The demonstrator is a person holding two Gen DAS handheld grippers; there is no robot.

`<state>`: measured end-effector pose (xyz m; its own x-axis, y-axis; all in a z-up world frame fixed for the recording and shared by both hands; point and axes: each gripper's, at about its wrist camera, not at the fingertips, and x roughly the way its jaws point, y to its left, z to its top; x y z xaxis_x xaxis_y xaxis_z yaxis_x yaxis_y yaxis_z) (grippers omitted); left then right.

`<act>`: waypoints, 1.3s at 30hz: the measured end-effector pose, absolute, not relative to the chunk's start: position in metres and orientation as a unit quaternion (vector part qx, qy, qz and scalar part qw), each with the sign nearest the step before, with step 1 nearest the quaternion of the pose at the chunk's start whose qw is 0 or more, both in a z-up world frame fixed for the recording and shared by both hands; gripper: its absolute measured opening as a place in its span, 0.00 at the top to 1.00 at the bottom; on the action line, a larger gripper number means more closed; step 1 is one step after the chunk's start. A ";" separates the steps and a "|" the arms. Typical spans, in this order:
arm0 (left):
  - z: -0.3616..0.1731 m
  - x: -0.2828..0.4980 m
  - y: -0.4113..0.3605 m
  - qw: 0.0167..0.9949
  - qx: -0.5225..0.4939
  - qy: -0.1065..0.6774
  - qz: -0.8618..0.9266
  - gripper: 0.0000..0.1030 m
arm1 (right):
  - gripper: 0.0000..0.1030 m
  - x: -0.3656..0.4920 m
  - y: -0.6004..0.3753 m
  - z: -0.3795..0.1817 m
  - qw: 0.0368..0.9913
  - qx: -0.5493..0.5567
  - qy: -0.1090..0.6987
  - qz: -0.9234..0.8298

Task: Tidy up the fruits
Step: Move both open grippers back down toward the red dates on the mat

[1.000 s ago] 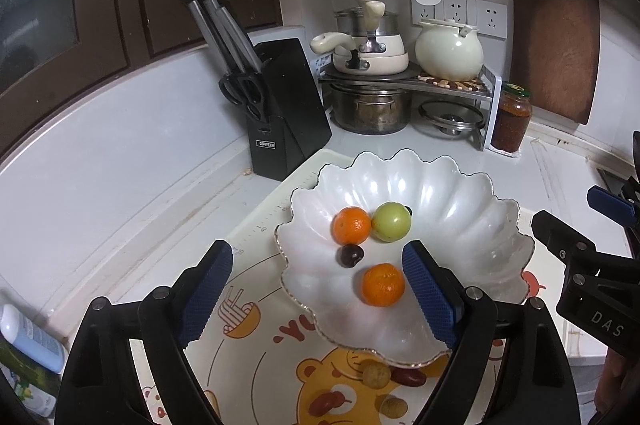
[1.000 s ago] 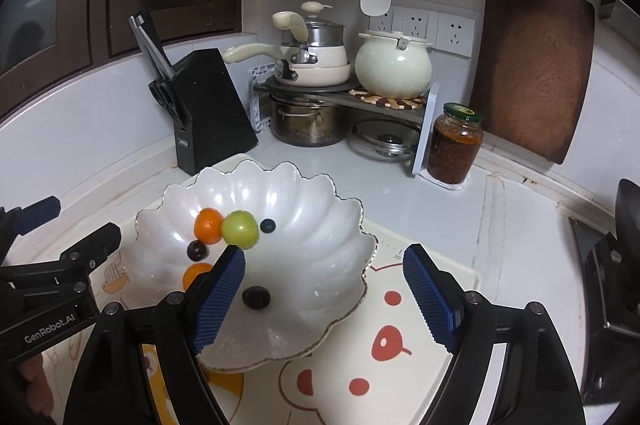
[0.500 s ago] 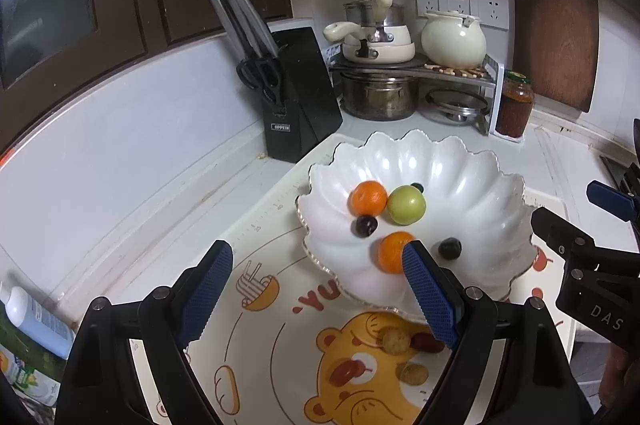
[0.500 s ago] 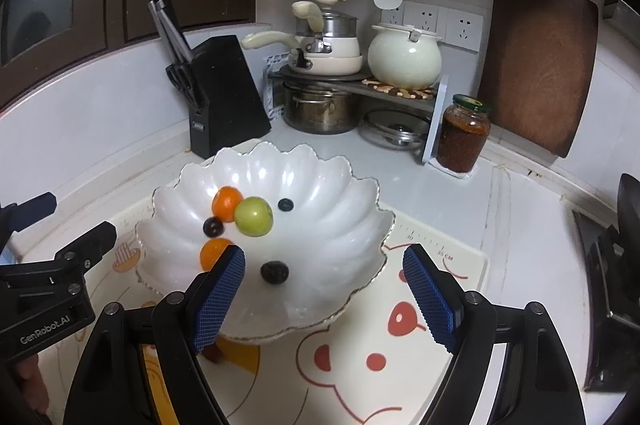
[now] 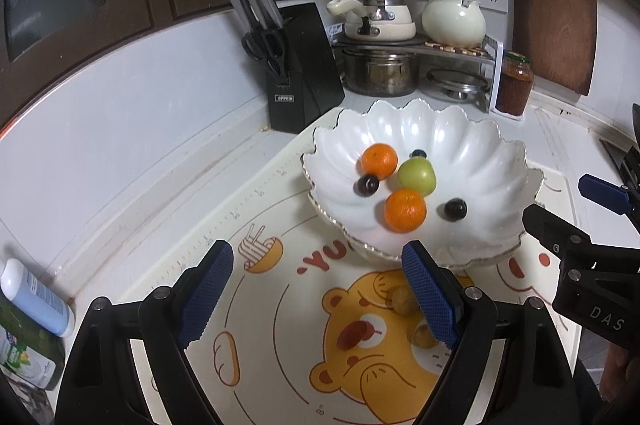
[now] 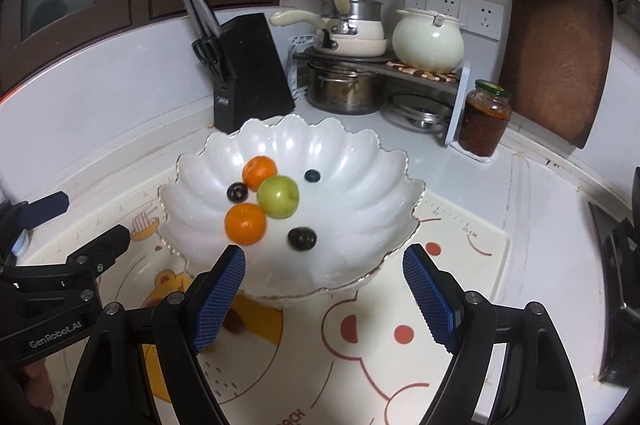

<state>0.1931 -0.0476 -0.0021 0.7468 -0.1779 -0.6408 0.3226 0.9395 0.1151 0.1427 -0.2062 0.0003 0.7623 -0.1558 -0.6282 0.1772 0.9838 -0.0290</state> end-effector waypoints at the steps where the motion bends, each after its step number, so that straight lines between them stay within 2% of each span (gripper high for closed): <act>1: -0.004 0.191 -0.047 0.928 0.111 0.330 -0.134 0.16 | 0.21 0.142 -0.205 -0.002 0.939 0.013 0.334 -0.084; 10: -0.030 0.187 -0.046 0.917 0.123 0.354 -0.137 0.17 | 0.26 0.140 -0.194 -0.021 0.935 -0.004 0.350 -0.053; 17: -0.042 0.184 -0.044 0.912 0.136 0.363 -0.137 0.20 | 0.37 0.144 -0.189 -0.040 0.927 -0.006 0.375 -0.027; 39: -0.072 0.190 -0.044 0.885 0.144 0.406 -0.176 0.37 | 0.55 0.158 -0.168 -0.070 0.905 -0.029 0.418 0.070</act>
<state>0.1896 -0.0437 -0.0721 0.6085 -0.1942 -0.7694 0.4280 0.8968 0.1121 0.1584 -0.1682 -0.0704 0.6403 0.1034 -0.7611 -0.1517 0.9884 0.0067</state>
